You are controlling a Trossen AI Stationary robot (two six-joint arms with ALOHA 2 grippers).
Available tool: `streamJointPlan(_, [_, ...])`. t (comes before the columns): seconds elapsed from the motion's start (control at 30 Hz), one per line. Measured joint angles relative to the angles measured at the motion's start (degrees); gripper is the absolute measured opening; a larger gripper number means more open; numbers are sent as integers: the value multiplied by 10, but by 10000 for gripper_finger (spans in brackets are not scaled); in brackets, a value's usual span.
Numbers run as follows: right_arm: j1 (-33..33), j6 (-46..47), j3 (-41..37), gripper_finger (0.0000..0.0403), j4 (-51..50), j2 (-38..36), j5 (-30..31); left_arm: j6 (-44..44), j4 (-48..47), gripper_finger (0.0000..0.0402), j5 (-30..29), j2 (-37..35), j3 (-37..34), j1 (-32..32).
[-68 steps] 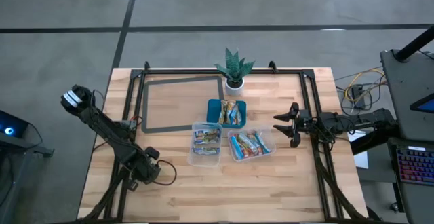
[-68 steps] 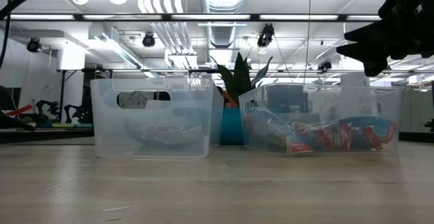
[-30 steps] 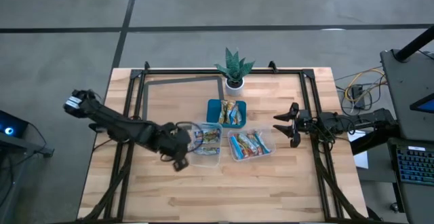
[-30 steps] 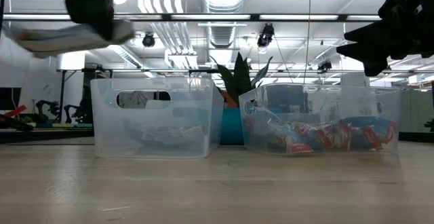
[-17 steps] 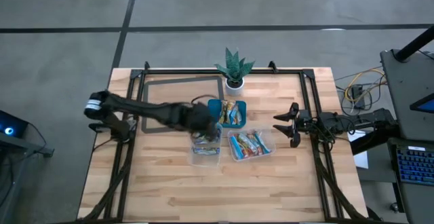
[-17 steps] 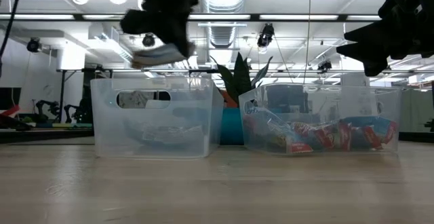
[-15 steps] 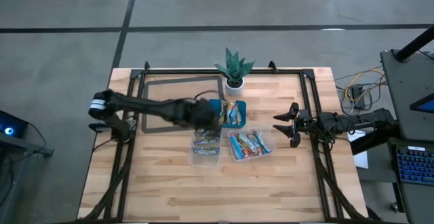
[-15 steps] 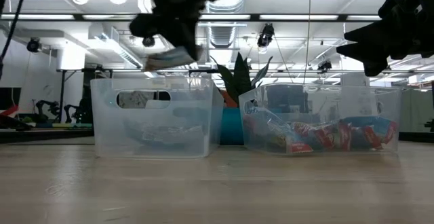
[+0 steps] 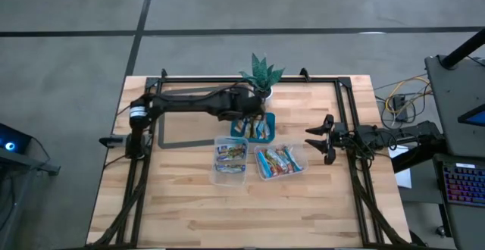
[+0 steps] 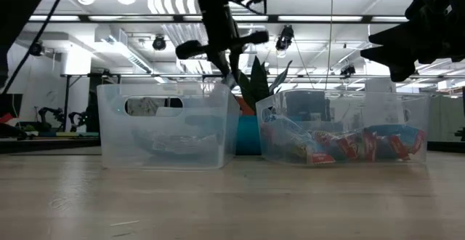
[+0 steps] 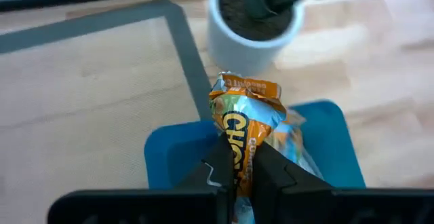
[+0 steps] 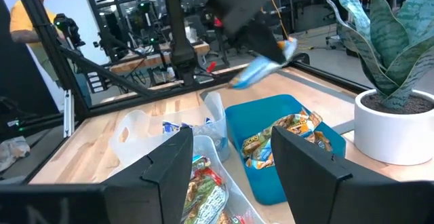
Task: Pick and place Granola Bars by type
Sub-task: Put the yellow granola bar into the blue bin
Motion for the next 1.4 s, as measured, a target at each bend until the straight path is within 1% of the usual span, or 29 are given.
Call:
streamJointPlan(0.1, [0, 0, 0, 189, 0, 0, 0, -36, 0, 6, -4, 9, 0, 10])
streamJointPlan(0.23, [0, 0, 0, 189, 0, 0, 0, -65, -8, 6, -25, 19, -3, 15])
streamJointPlan(0.7, [0, 0, 0, 189, 0, 0, 1, -104, 10, 5, -27, 62, -11, 19])
streamJointPlan(1.0, [0, 0, 0, 189, 0, 0, 0, -126, 16, 5, -13, 102, -12, 18])
streamJointPlan(1.2, [0, 0, 0, 189, 0, 0, 0, -157, 18, 5, -15, 111, -11, 18])
streamJointPlan(1.3, [0, 0, 0, 189, 0, 0, 0, -187, 19, 8, -14, 111, -19, 16])
streamJointPlan(1.37, [0, 0, 0, 189, 0, 0, 0, -196, 9, 11, 6, 113, -25, 13])
streamJointPlan(1.4, [0, 0, 0, 189, 0, 0, 0, -195, 10, 13, 7, 115, -29, 11])
